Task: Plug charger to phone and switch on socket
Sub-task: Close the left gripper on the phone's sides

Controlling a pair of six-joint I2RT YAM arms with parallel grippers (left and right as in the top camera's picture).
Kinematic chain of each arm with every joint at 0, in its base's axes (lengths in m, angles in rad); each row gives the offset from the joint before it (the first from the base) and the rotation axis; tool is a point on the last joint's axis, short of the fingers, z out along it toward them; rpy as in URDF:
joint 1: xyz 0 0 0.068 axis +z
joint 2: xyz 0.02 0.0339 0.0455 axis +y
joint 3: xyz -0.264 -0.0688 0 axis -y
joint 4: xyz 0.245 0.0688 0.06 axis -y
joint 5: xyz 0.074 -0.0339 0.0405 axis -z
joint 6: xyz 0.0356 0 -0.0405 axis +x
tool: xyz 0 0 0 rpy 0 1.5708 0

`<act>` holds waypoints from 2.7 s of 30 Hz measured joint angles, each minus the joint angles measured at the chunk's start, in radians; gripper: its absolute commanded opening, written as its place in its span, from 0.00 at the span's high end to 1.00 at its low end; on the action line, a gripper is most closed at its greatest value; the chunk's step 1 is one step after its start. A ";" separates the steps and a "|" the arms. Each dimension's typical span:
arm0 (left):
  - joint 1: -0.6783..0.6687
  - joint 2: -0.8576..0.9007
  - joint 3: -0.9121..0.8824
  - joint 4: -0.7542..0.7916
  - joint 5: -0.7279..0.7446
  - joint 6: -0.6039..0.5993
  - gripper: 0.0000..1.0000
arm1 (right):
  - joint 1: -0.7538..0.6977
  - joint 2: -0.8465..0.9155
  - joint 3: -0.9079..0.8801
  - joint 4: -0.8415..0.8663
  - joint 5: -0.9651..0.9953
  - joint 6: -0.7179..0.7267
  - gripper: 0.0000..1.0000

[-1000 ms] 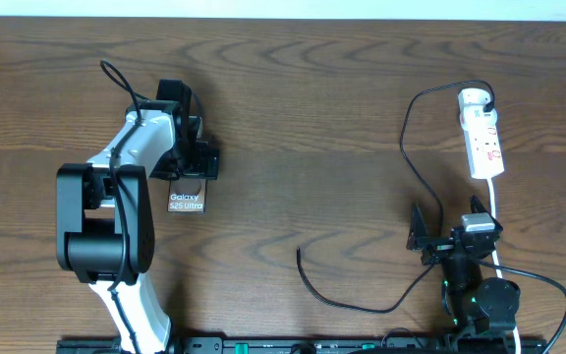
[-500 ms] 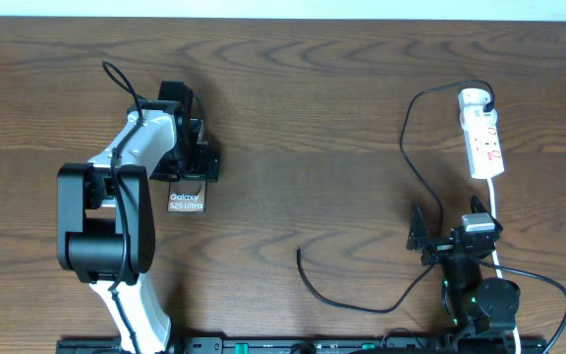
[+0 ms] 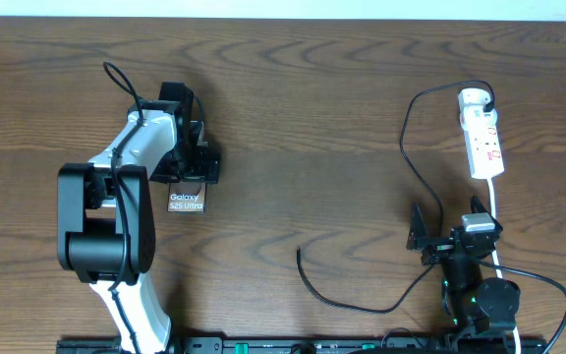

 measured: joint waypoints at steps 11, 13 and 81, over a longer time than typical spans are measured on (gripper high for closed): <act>0.000 0.000 0.000 0.004 0.000 0.000 0.02 | 0.000 0.000 0.000 0.000 0.000 0.000 0.01; 0.000 0.000 0.000 0.004 0.000 0.000 0.02 | 0.000 0.000 0.000 0.000 0.000 0.000 0.01; 0.002 -0.006 -0.011 0.013 0.000 0.000 0.36 | 0.000 0.000 0.000 0.000 0.000 0.000 0.01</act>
